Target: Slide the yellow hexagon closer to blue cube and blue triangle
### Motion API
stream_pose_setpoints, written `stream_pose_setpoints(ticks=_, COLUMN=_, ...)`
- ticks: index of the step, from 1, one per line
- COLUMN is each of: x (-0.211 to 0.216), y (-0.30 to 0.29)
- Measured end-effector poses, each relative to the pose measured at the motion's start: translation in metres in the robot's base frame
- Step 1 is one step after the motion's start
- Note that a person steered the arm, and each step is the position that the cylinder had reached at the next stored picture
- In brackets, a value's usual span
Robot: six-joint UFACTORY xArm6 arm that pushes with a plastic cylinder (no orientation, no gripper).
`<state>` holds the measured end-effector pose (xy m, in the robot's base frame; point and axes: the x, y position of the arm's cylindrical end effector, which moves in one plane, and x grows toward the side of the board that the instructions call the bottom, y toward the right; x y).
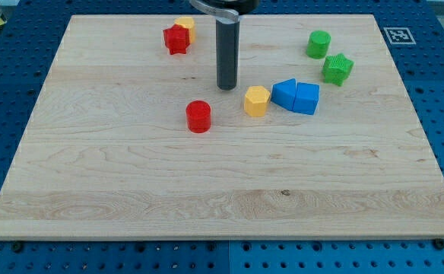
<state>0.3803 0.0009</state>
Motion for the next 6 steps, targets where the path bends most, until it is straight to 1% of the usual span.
stream_pose_setpoints(ticks=1, x=0.013, y=0.0)
stream_pose_setpoints(ticks=2, x=0.038, y=0.001)
stream_pose_setpoints(ticks=3, x=0.052, y=0.023)
stream_pose_setpoints(ticks=4, x=0.053, y=0.066)
stream_pose_setpoints(ticks=5, x=0.068, y=0.091)
stream_pose_setpoints(ticks=6, x=0.088, y=0.097)
